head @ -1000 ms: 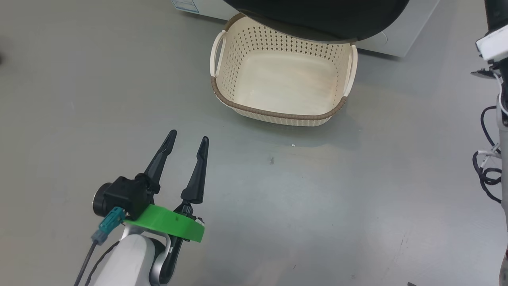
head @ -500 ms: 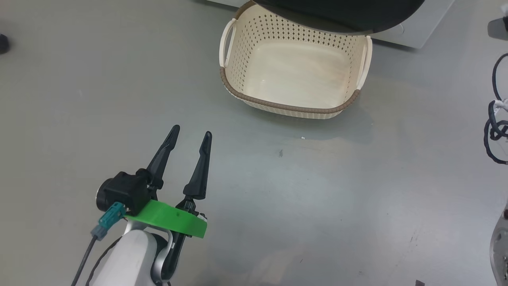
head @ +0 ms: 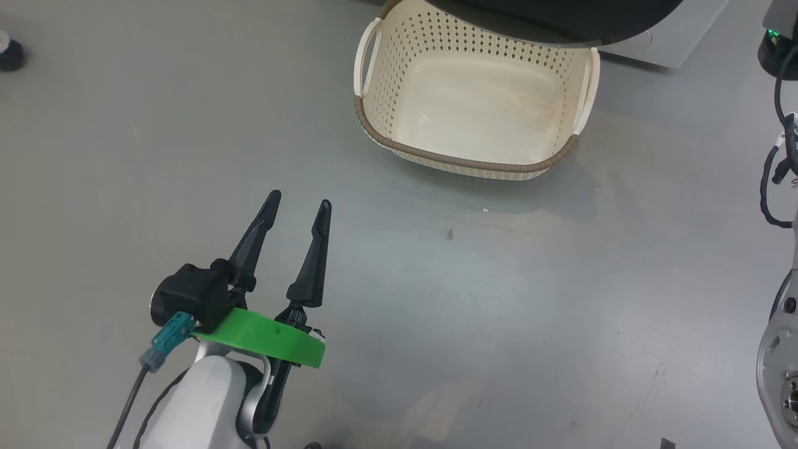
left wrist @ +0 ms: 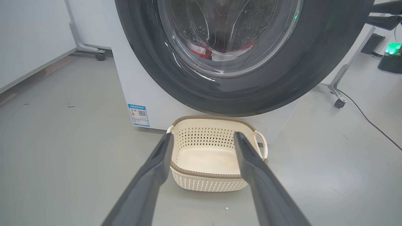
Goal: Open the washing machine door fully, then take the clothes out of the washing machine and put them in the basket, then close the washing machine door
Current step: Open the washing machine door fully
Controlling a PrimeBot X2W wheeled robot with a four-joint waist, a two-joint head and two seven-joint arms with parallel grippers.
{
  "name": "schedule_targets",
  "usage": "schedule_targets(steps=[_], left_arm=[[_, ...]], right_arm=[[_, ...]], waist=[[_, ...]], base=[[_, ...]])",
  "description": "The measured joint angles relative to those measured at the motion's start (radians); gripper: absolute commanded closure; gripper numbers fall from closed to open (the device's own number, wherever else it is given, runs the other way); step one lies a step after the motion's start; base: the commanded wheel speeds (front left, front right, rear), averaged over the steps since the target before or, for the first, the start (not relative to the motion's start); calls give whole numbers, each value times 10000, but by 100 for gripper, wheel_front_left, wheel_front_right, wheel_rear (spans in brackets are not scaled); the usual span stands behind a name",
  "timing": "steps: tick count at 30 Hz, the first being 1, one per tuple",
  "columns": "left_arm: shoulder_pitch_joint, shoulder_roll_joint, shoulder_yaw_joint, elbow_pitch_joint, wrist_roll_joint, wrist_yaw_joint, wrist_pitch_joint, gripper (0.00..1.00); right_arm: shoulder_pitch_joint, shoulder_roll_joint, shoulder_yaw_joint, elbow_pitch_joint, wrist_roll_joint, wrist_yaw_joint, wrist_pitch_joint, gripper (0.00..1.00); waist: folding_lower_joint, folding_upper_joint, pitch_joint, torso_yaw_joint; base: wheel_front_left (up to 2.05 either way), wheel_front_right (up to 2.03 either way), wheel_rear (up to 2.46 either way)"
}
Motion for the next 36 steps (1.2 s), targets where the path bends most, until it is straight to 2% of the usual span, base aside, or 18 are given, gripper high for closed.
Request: schedule_targets(steps=[36], left_arm=[[-14, -17, -303, 90, -130, 0, 0, 0]], right_arm=[[-496, 105, -144, 1593, 834, -86, 1847, 100]], waist=[[0, 0, -23, 79]], base=[[0, 0, 0]])
